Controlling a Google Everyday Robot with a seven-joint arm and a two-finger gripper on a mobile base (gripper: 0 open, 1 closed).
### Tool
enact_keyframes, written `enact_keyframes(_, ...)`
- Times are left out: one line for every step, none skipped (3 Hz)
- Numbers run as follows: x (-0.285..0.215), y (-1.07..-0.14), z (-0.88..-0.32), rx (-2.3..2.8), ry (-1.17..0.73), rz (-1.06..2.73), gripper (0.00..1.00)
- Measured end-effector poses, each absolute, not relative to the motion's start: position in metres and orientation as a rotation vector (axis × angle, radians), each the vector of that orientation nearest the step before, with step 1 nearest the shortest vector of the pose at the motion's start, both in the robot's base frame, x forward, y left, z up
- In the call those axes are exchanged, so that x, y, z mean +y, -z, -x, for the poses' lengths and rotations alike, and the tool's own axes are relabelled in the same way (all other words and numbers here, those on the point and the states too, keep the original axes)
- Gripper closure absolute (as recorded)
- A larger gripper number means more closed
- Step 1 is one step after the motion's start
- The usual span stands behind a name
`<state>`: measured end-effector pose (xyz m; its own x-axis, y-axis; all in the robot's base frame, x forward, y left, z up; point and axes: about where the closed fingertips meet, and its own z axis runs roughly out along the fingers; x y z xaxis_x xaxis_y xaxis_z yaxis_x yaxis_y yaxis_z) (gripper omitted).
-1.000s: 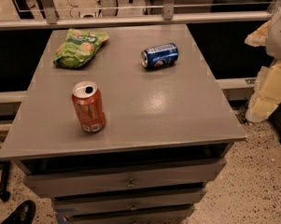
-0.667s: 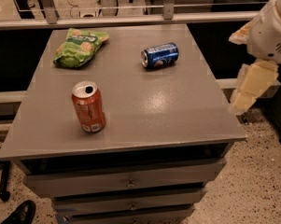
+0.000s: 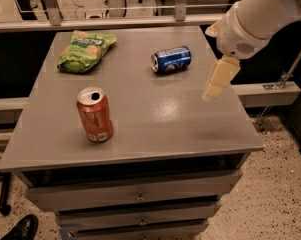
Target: Place pepsi can upright
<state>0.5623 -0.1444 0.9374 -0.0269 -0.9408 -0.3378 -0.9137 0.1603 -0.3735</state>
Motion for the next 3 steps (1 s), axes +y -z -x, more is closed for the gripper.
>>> enact_keyframes(-0.117, -0.936, -0.599, 1.872, 0.064, 1.758, 0.0)
enact_keyframes(-0.092, -0.935, -0.634, 1.834, 0.061, 1.765, 0.0)
enact_keyframes(-0.077, -0.93, -0.669, 1.832, 0.064, 1.775, 0.0)
